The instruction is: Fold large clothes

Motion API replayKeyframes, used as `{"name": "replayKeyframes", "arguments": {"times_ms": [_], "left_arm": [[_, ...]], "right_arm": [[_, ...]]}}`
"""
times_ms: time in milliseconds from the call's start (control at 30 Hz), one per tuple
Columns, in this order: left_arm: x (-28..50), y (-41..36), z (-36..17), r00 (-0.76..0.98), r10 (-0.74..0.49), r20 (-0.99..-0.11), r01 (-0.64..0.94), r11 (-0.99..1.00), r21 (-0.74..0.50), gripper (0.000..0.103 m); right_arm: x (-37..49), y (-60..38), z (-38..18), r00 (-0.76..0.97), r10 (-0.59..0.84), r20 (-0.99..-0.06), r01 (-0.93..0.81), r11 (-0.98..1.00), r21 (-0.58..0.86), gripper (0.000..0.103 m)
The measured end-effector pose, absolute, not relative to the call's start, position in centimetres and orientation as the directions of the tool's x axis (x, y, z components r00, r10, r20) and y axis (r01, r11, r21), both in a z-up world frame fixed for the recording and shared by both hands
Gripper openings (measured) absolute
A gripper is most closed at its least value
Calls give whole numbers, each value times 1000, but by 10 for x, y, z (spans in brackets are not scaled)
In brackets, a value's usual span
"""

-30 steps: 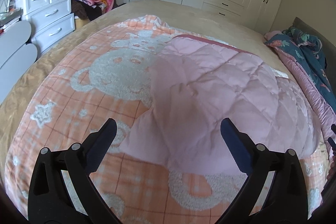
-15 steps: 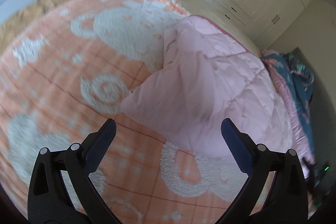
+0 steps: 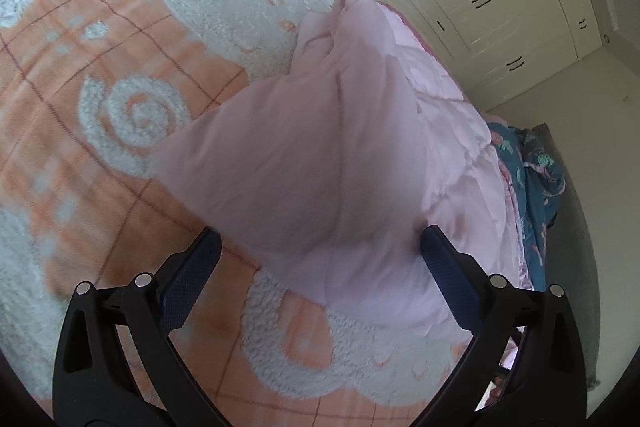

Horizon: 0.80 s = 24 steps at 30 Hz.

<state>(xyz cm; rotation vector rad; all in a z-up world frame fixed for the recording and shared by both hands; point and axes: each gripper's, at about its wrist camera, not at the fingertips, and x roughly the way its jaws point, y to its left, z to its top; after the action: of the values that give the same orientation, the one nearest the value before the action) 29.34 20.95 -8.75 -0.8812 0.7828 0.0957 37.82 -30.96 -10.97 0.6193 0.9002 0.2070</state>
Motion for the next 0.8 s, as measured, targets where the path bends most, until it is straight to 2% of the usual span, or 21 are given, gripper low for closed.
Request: {"name": "replayKeyframes", "arguments": {"times_ms": [300,733,800], "left_arm": [[310,206,-98,738,-236,-633,-400,602,-691,95],[324,206,-101,764,-232,-602,-363,618,-698,95],[324,205,-102,765,-226,-603,-364,621,-694,95]], "right_arm": [[392,-312,-130,606,493,-624,121,718,685,99],[414,-304,-134,629,505,-591,91,707,701,99],[413,-301,-132,637,497,-589,75,721,689,95]]}}
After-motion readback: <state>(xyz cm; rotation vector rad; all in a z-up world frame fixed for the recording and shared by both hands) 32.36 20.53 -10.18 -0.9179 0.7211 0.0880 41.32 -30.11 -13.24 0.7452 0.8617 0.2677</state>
